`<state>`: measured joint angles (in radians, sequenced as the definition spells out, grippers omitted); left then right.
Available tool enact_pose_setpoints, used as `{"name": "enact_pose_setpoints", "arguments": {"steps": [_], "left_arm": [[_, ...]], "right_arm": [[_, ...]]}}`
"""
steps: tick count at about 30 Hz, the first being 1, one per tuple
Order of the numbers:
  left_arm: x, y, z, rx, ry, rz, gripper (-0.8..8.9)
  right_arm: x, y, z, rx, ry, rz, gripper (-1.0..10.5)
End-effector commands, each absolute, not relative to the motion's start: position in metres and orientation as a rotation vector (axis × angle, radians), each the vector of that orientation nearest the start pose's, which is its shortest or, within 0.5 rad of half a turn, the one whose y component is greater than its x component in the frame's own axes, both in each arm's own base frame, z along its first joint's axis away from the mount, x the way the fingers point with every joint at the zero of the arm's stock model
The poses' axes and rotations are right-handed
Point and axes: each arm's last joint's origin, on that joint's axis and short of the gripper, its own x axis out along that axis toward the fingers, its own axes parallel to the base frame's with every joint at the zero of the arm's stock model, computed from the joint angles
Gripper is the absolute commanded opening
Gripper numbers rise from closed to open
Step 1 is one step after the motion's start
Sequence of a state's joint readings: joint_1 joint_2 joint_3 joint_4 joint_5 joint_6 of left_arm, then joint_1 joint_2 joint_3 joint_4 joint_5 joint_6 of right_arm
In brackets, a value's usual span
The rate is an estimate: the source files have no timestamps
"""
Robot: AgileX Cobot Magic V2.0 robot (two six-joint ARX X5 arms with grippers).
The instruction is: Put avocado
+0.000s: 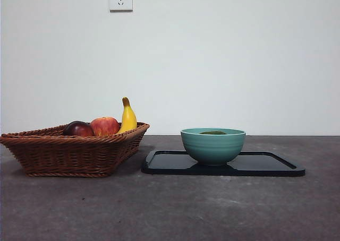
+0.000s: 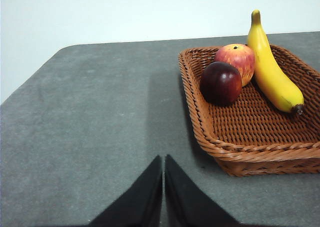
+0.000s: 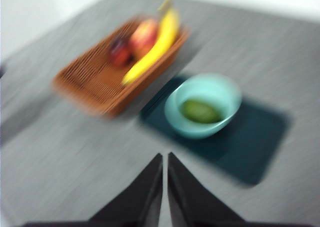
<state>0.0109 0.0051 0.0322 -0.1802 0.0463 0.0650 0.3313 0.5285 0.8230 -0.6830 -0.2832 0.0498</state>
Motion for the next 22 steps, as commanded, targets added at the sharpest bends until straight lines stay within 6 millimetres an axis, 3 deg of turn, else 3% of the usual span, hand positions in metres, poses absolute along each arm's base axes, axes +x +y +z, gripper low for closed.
{"name": "enact_pose_setpoints", "arguments": {"steps": [1,5,11,16,22], "left_arm": [[0.096,0.000,0.149,0.057,0.178,-0.036,0.08],[0.096,0.000,0.149,0.058,0.178,-0.036,0.08],[0.096,0.000,0.149,0.058,0.178,-0.036,0.08],[0.096,0.000,0.149,0.058,0.178,-0.036,0.08],[0.096,0.000,0.149,0.058,0.178,-0.036,0.08]], "right_arm": [[0.090,0.029,0.319,0.032,0.295,0.495,0.1],[0.089,0.011,0.271,0.031,0.099,0.247,0.1],[0.091,0.006,0.218,0.035,0.034,0.147,0.1],[0.093,0.005,0.185,0.082,0.039,0.101,0.1],[0.096,0.005,0.160,0.123,0.089,0.093,0.1]]}}
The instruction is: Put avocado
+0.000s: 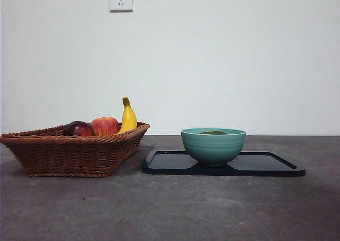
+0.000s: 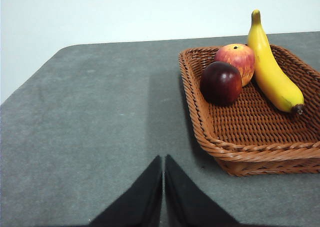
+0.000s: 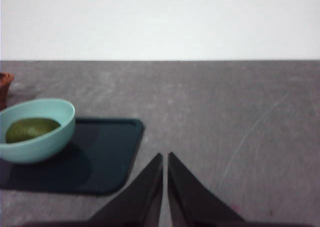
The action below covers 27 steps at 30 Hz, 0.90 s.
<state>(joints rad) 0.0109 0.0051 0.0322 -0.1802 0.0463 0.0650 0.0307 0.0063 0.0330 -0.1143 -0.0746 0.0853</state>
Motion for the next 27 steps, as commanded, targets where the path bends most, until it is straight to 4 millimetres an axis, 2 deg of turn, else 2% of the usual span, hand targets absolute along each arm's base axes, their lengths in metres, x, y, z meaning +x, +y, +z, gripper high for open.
{"name": "enact_pose_setpoints", "arguments": {"steps": [1,9,27], "left_arm": [[0.0956,0.0000,0.1493,0.058,0.178,-0.036,0.08],[0.0956,0.0000,0.1493,0.058,0.178,-0.036,0.08],[0.0956,0.0000,0.1493,0.058,0.178,-0.036,0.08]], "right_arm": [[0.0967,0.0047,0.1569,0.128,0.102,0.092,0.1],[0.0957,0.0036,0.1495,0.129,0.178,0.074,0.1],[0.0961,0.0037,0.1520,0.134,0.153,0.078,0.1]]}}
